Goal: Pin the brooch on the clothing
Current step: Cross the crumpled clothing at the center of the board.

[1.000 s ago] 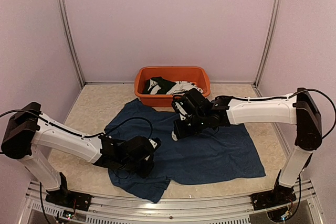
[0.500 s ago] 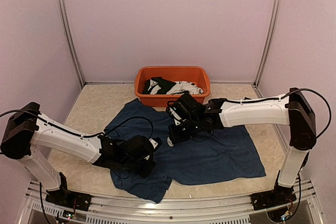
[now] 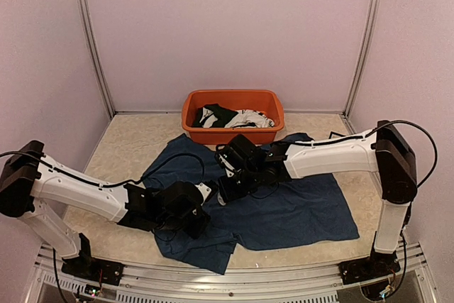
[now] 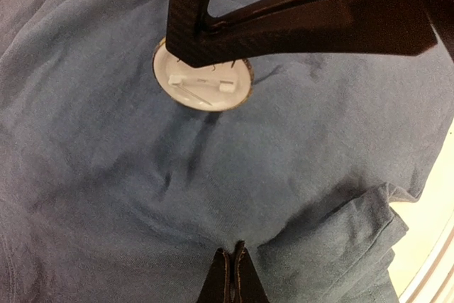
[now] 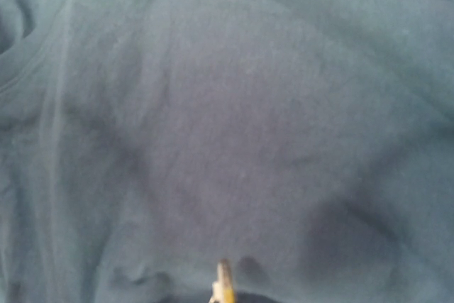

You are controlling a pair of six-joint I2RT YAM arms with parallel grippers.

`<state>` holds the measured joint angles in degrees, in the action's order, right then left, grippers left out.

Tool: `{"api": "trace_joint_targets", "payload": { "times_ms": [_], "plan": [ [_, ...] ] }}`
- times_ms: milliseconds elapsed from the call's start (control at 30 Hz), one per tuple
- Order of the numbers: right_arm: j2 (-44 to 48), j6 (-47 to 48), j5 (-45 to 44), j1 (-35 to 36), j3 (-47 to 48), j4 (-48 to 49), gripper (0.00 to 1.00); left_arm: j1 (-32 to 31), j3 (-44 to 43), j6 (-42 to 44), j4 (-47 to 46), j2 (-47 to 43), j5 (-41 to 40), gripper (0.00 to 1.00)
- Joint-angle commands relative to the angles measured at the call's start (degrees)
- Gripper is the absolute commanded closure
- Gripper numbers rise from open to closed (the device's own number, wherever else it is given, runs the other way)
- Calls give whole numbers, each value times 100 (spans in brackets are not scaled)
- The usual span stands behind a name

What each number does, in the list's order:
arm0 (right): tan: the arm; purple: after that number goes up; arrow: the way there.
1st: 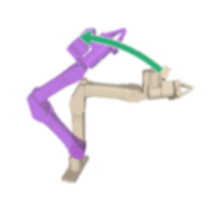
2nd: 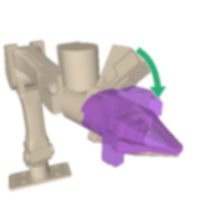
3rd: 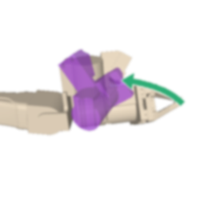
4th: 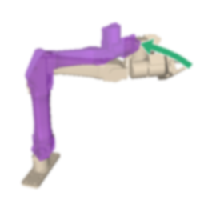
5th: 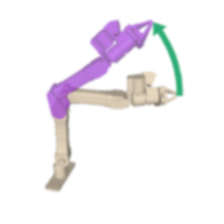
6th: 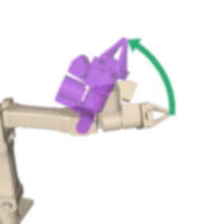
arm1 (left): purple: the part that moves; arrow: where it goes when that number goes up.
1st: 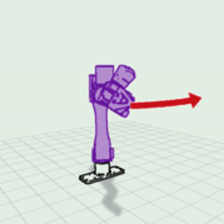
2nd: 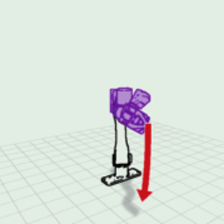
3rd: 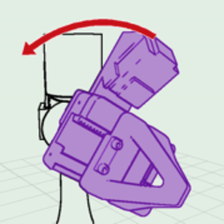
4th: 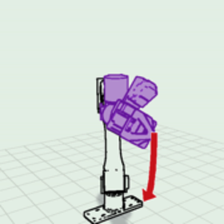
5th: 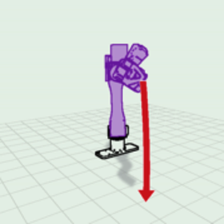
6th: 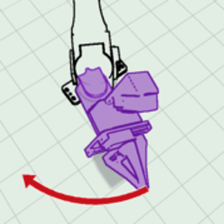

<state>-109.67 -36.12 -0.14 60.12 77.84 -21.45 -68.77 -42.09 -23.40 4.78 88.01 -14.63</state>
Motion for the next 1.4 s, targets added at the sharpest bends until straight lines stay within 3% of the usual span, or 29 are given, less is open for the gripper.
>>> {"api": "trace_joint_targets", "payload": {
  "times_ms": [0,733,1367],
  "plan": [
    [-130,-68,-12,23,16,343,100,-75,108,-16,-176,-160,-52,100],
    [-142,154,-442,346,-867,1835,100,-98,175,-203,-57,-282,-274,100],
    [176,371,-526,615,-881,1322,100,-75,-116,-427,454,47,-672,100]
  ]
}}
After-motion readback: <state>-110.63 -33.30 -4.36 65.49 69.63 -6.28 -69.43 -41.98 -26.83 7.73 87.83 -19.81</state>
